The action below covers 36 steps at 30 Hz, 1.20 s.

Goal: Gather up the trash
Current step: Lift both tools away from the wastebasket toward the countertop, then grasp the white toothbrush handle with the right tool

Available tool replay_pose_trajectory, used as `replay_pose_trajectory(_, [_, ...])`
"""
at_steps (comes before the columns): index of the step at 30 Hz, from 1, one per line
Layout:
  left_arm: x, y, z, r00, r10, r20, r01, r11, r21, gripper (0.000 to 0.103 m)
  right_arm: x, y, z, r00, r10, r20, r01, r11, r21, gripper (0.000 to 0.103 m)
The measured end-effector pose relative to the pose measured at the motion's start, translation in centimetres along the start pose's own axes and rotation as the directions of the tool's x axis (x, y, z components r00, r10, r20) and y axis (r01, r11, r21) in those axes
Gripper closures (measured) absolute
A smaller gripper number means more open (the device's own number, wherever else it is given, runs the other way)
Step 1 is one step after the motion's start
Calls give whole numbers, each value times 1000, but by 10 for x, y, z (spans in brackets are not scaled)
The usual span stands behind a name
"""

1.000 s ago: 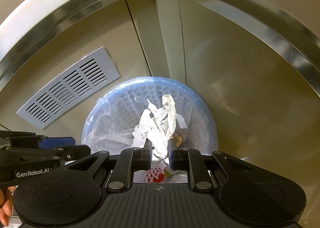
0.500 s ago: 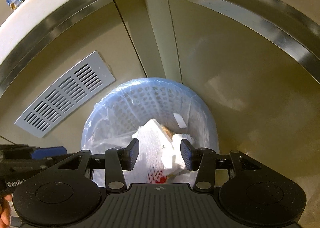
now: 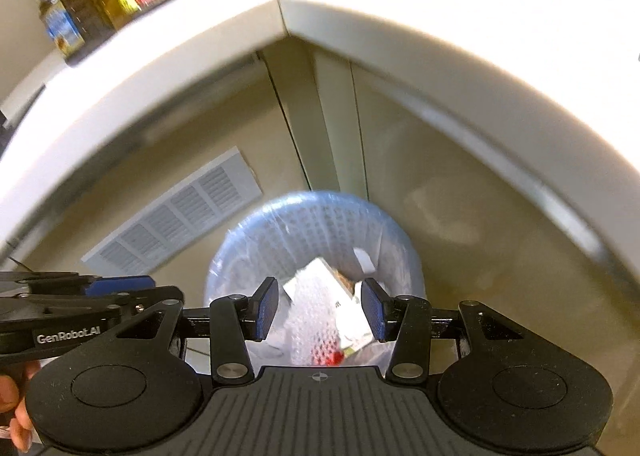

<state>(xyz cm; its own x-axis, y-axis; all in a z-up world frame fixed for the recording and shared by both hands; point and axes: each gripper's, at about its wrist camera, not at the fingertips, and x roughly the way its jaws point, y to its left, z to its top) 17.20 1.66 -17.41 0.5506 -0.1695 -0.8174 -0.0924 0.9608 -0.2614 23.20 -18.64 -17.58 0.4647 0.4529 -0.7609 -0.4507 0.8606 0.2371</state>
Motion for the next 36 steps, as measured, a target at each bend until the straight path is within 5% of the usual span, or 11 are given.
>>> replay_pose_trajectory(10, [-61,-23,49,986,-74,150,59,993,98,73,-64,22,35,985,1,173,2,1000,-20,57])
replay_pose_trajectory(21, [-96,-6,103,970,-55,235,27,992,122,72,-92,16,92,944,-37,327,50,998,-33,57])
replay_pose_trajectory(36, [-50,-16,192,961,33,275,-49,997,54,71,-25,-48,216,950,101,296,-21,965,-262,57])
